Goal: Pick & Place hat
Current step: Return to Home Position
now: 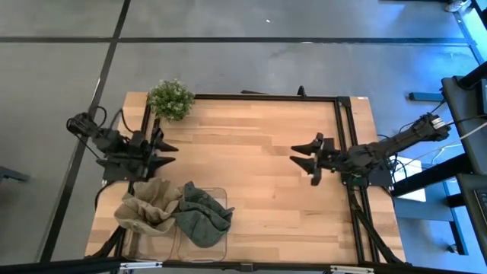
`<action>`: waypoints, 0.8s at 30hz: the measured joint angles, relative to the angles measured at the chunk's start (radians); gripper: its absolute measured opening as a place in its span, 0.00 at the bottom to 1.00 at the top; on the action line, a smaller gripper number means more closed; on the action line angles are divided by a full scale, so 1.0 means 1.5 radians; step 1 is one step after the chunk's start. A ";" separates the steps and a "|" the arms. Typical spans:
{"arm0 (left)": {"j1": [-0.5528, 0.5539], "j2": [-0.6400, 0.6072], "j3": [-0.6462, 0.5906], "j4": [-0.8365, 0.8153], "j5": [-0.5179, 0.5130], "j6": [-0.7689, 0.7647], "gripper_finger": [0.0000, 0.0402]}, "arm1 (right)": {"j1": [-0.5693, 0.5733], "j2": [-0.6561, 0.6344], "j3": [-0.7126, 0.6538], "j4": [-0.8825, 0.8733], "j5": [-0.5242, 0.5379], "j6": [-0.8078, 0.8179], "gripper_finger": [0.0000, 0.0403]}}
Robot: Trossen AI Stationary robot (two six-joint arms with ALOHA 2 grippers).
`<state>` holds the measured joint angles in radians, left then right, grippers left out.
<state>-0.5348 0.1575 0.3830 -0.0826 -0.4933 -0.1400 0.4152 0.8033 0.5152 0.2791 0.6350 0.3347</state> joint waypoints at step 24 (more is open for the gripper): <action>0.161 -0.051 -0.213 0.142 0.106 -0.046 0.39 | -0.001 -0.419 -0.253 0.010 -0.023 -0.089 0.48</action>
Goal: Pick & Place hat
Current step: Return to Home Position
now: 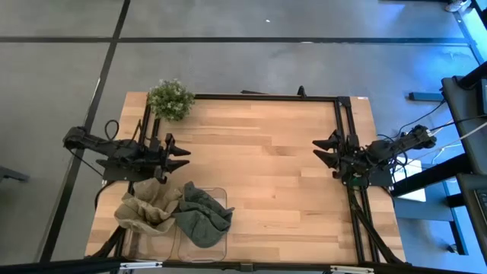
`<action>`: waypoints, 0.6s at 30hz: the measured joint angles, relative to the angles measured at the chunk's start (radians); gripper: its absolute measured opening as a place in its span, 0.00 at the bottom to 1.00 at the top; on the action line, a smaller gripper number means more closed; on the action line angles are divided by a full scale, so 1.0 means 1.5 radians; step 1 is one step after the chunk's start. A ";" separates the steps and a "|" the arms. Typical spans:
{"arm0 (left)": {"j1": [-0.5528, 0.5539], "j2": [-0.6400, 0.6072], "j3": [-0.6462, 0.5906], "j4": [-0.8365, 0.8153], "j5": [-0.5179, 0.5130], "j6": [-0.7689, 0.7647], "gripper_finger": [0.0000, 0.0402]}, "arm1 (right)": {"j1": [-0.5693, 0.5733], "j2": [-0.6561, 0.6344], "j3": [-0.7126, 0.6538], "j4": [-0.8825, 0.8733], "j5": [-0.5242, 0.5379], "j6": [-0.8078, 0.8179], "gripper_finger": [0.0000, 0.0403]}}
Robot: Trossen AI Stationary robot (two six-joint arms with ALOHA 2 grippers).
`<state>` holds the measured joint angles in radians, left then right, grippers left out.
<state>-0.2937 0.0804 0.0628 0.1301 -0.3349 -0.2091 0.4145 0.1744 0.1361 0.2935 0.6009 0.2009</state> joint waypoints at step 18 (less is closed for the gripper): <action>0.024 -0.053 -0.036 -0.048 0.008 -0.010 0.39 | 0.000 -0.057 -0.085 0.075 0.042 -0.095 0.48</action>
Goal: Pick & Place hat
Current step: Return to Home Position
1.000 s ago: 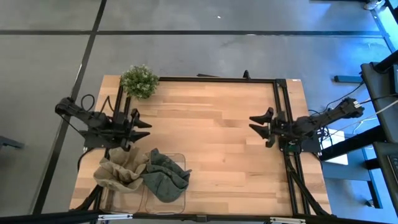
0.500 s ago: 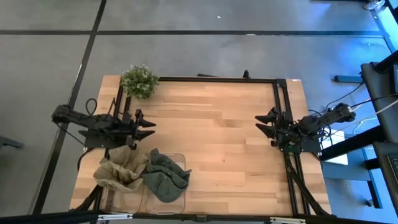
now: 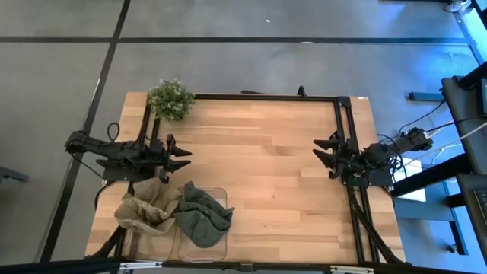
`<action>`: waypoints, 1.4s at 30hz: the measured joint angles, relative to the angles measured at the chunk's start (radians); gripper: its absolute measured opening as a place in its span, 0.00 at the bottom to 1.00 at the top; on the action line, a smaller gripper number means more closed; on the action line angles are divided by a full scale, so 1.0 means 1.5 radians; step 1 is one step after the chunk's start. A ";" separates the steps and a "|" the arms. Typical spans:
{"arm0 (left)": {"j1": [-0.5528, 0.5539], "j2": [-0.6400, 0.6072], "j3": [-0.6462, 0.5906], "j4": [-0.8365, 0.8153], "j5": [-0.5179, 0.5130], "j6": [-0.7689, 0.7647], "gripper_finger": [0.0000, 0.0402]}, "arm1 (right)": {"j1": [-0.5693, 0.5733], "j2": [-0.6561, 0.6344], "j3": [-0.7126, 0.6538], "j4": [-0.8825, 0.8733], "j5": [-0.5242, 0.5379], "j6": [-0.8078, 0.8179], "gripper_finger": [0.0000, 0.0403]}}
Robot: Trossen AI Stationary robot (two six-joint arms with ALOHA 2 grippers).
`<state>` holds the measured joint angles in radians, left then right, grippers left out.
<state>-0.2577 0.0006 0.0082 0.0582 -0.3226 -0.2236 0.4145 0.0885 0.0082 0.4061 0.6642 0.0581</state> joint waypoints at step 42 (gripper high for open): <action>0.000 0.001 0.000 0.001 -0.005 0.018 0.39 | -0.058 -0.055 -0.001 -0.227 0.132 -0.182 0.48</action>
